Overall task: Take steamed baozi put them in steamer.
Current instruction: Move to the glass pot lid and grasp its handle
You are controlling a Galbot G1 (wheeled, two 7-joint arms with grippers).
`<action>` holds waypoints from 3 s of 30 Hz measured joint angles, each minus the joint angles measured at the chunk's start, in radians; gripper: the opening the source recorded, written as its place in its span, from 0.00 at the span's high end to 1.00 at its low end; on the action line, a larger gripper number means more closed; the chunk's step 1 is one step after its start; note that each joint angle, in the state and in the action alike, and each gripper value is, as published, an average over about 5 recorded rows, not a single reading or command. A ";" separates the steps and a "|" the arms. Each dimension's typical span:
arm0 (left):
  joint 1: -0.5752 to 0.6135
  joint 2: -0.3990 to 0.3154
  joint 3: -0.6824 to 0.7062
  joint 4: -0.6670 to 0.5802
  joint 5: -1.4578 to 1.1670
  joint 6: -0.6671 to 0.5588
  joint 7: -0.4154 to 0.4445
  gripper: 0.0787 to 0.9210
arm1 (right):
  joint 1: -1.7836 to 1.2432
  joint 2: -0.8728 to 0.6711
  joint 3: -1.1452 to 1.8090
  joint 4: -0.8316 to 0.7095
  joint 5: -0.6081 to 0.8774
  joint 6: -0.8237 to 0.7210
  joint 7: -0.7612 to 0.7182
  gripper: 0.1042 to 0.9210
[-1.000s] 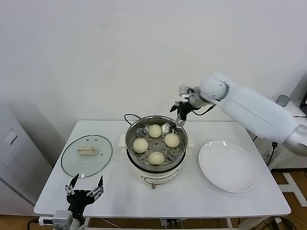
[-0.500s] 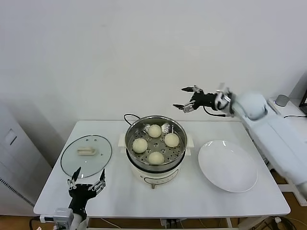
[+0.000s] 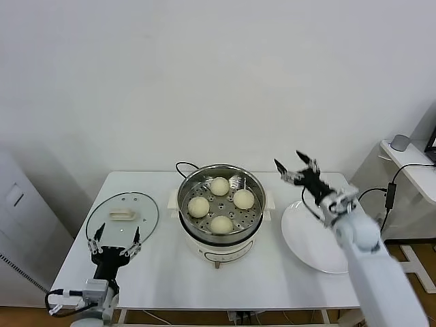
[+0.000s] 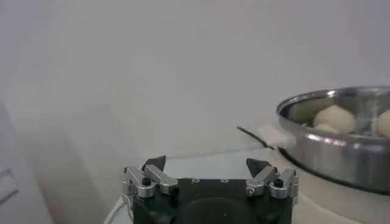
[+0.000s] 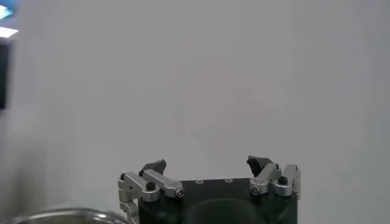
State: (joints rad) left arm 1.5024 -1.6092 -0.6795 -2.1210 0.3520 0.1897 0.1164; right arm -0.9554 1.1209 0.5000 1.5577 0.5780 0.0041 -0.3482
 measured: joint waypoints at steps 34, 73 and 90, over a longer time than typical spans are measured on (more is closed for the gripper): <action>-0.365 0.381 0.116 0.584 1.102 -0.140 -0.113 0.12 | -0.300 0.093 0.132 0.010 0.041 0.092 0.102 0.12; -0.567 0.366 0.134 0.878 1.062 -0.194 -0.165 0.12 | -0.318 0.147 0.144 -0.012 -0.001 0.108 0.108 0.12; -0.637 0.341 0.141 0.971 1.047 -0.193 -0.209 0.12 | -0.325 0.149 0.146 -0.025 -0.004 0.118 0.108 0.12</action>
State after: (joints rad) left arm 0.8656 -1.2680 -0.5389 -1.1498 1.3995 -0.0032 -0.0929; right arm -1.2799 1.2701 0.6464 1.5328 0.5740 0.1224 -0.2398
